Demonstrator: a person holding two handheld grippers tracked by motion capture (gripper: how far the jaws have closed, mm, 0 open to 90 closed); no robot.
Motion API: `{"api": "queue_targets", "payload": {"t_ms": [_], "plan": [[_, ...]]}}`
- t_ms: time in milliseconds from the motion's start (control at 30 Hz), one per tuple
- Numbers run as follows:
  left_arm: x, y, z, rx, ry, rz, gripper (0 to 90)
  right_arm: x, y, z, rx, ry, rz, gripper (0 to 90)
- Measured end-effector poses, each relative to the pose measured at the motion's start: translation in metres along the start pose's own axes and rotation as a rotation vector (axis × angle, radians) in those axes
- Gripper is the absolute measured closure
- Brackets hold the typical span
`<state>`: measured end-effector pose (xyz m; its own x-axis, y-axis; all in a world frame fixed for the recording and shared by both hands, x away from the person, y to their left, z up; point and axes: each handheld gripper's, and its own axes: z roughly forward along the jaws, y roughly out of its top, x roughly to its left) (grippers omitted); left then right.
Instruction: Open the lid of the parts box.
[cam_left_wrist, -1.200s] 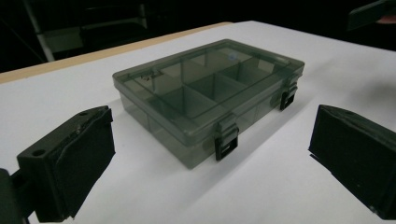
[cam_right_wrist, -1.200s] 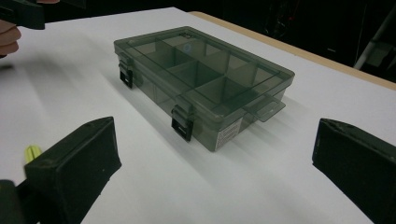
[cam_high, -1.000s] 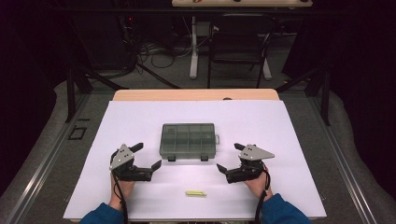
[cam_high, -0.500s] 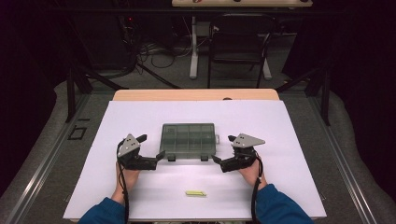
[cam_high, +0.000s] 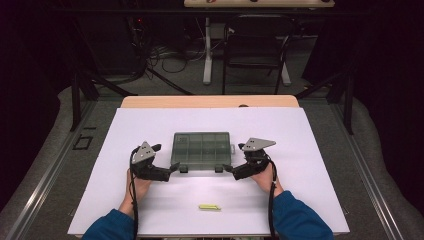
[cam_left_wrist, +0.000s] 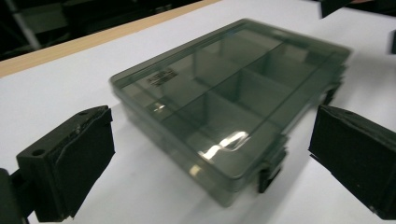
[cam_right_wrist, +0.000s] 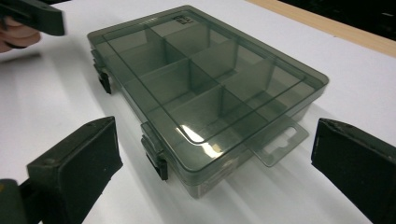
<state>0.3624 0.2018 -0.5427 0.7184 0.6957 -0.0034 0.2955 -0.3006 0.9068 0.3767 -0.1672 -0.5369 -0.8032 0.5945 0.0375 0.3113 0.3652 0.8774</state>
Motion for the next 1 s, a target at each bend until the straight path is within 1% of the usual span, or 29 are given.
{"api": "queue_targets", "payload": {"t_ms": [33, 67, 100, 133, 167, 200, 233, 300, 367, 400, 433, 500, 533, 567, 633, 767, 867, 900, 1000], "plan": [[0.0, 0.0, 0.0, 0.0, 0.0, 0.0, 0.0, -0.0006, 0.0, 0.0006, 0.003, 0.001, -0.004, 0.4], [0.0035, 0.0026, -0.0004, -0.01, -0.003, 0.007, 0.0, -0.0016, 0.0002, 0.0015, 0.008, 0.004, -0.007, 0.4], [0.0035, 0.0026, -0.0004, -0.01, -0.003, 0.007, 0.0, -0.0023, 0.0003, 0.0017, 0.01, 0.012, -0.006, 0.4], [0.0059, 0.0031, 0.0013, -0.006, -0.014, 0.001, 0.0, -0.003, 0.0002, 0.0025, 0.006, 0.013, -0.008, 0.5], [0.0059, 0.0031, 0.0013, -0.006, -0.014, 0.001, 0.0, -0.003, 0.0002, 0.0025, 0.006, 0.013, -0.008, 0.5], [0.0059, 0.002, 0.0038, 0.011, -0.024, -0.002, 0.0, -0.0027, -0.0002, 0.003, 0.016, 0.019, -0.004, 0.5], [0.0059, 0.002, 0.0038, 0.011, -0.024, -0.002, 0.0, -0.0027, -0.0002, 0.003, 0.016, 0.019, -0.004, 0.5], [0.007, 0.0006, 0.0054, 0.025, -0.046, -0.007, 0.0, -0.0034, -0.0006, 0.0034, 0.027, 0.02, -0.005, 2.2], [0.0073, -0.0005, 0.0058, 0.038, -0.054, -0.008, 0.0, -0.0035, -0.0018, 0.0047, 0.033, 0.033, -0.004, 3.9], [0.0073, -0.001, 0.0056, 0.047, -0.055, -0.009, 0.0, -0.0031, -0.0024, 0.0051, 0.047, 0.042, 0.0, 4.2], [0.0075, -0.0014, 0.0055, 0.045, -0.061, -0.01, 0.3, -0.0025, -0.003, 0.0056, 0.052, 0.046, -0.003, 4.7], [0.0076, -0.0021, 0.0056, 0.061, -0.057, -0.001, 1.3, -0.0019, -0.0028, 0.0054, 0.052, 0.044, -0.004, 7.3], [0.0076, -0.0021, 0.0056, 0.061, -0.057, -0.001, 1.7, -0.0019, -0.0028, 0.0054, 0.052, 0.044, -0.004, 7.3], [0.0077, -0.0029, 0.0064, 0.069, -0.066, 0.007, 2.4, -0.0021, -0.0029, 0.005, 0.055, 0.035, -0.004, 11.2], [0.0079, -0.0041, 0.0078, 0.078, -0.077, 0.009, 3.6, -0.003, -0.0037, 0.0052, 0.068, 0.036, 0.0, 12.6], [0.007, -0.0055, 0.0079, 0.09, -0.086, 0.017, 6.5, -0.0029, -0.0048, 0.0067, 0.083, 0.033, 0.007, 14.4], [0.007, -0.0055, 0.0072, 0.095, -0.087, 0.025, 8.3, -0.0014, -0.0052, 0.0071, 0.091, 0.029, -0.001, 15.4], [0.0068, -0.0058, 0.0074, 0.098, -0.093, 0.021, 8.9, 0.0003, -0.0058, 0.0081, 0.102, 0.016, -0.015, 18.1], [0.0063, -0.0065, 0.0086, 0.109, -0.1, 0.024, 10.7, 0.0004, -0.0064, 0.0086, 0.111, 0.01, -0.018, 21.5]]}}
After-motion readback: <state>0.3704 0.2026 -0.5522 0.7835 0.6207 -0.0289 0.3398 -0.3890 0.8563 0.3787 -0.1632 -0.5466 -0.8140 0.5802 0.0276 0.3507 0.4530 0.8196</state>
